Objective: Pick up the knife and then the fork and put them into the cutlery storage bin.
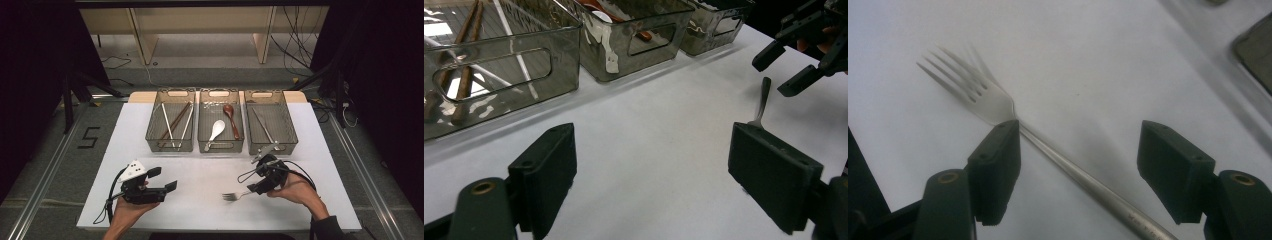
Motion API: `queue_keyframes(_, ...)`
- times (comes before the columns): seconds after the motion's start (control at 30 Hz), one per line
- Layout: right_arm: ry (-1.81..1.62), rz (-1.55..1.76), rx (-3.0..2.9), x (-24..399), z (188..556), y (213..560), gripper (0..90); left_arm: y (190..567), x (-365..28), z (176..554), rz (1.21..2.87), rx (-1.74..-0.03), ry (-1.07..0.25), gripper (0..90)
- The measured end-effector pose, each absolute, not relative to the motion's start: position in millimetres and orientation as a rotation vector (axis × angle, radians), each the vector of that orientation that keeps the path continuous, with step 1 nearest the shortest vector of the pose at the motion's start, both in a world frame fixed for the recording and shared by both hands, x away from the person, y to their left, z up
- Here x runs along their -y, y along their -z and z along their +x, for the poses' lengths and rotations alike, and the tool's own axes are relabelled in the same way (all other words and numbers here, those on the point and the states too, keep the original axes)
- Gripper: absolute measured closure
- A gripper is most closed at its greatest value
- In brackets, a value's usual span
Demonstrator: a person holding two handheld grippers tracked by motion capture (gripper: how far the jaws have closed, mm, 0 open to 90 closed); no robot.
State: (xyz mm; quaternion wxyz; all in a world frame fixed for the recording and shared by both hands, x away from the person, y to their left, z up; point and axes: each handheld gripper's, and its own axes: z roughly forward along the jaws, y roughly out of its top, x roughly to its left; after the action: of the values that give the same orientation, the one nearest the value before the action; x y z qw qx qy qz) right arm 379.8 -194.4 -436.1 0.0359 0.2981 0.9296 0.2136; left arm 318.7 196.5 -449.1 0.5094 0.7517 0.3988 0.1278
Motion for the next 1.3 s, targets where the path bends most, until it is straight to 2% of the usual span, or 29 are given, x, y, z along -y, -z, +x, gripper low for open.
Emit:
queue_keyframes(0.6,-0.485,0.824,-2.935,185.2,376.1,454.6,44.9,448.5,-196.1,318.5,1.815,-0.949,-0.309,19.1)
queue_keyframes(1.3,-0.336,0.701,-2.949,174.2,366.1,457.2,67.6,448.4,-195.1,318.0,1.818,-0.947,-0.306,19.1)
